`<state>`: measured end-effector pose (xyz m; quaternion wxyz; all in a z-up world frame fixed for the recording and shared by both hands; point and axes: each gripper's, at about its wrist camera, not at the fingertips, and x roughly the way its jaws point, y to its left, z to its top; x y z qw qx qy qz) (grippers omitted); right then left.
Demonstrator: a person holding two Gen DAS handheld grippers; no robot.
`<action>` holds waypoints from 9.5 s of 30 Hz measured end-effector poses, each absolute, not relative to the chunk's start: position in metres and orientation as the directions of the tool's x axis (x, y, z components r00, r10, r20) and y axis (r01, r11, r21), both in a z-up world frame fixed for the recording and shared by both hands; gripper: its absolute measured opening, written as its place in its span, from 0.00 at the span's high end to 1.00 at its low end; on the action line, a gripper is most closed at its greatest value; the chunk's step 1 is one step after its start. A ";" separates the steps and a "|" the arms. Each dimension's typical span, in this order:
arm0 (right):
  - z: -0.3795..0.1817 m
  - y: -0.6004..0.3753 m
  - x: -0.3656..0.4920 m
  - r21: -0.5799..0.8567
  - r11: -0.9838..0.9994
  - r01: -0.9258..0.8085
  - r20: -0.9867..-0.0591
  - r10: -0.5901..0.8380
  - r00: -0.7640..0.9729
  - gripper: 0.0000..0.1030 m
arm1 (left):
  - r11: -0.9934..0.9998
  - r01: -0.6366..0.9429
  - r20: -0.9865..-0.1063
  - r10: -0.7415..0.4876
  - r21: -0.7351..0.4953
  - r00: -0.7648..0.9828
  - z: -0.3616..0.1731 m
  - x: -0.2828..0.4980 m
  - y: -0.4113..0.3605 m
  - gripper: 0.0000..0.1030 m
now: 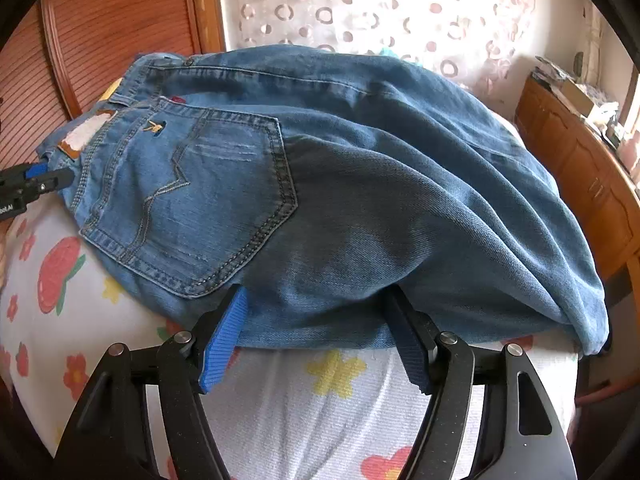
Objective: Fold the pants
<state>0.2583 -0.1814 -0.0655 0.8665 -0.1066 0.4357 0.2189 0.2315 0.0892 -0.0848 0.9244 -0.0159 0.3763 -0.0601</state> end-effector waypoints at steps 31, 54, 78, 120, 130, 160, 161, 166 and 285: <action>0.026 -0.187 0.211 -0.059 0.865 -0.499 -0.689 0.326 0.647 1.00 | 0.991 0.132 -0.464 -0.109 0.017 0.879 0.027 0.173 0.074 0.87; 0.041 -0.147 0.107 0.101 0.785 -0.611 -0.668 0.509 0.543 0.87 | 0.997 0.055 -0.513 -0.077 -0.058 0.855 0.005 0.038 0.149 0.81; 0.022 -0.272 0.122 0.120 0.936 -0.330 -0.643 0.326 0.693 0.50 | 0.977 0.183 -0.564 -0.210 -0.105 0.799 -0.030 0.056 0.088 0.61; -0.004 -0.360 0.171 -0.013 0.993 -0.114 -0.679 0.075 0.730 0.88 | 0.959 0.270 -0.673 -0.258 -0.090 0.694 -0.104 0.113 0.008 0.44; 0.003 -0.345 0.190 -0.006 0.984 -0.177 -0.674 0.127 0.728 0.51 | 0.963 0.247 -0.634 -0.260 -0.110 0.729 -0.078 0.106 0.029 0.44; -0.030 -0.327 0.304 0.067 0.955 -0.288 -0.807 0.222 0.548 0.88 | 0.987 0.152 -0.709 -0.147 -0.057 0.689 -0.067 0.199 0.085 0.44; -0.025 -0.327 0.304 0.071 0.954 -0.293 -0.796 0.231 0.560 0.96 | 0.987 0.152 -0.709 -0.146 -0.055 0.690 -0.067 0.200 0.085 0.44; 0.020 -0.327 0.296 0.090 0.951 -0.295 -0.694 0.272 0.667 0.97 | 0.988 0.147 -0.696 -0.141 -0.051 0.704 -0.065 0.196 0.085 0.44; 0.025 -0.100 0.124 0.079 0.765 -0.639 -0.646 0.527 0.552 0.51 | 0.986 0.107 -0.602 -0.162 -0.127 0.782 -0.037 0.090 0.134 0.74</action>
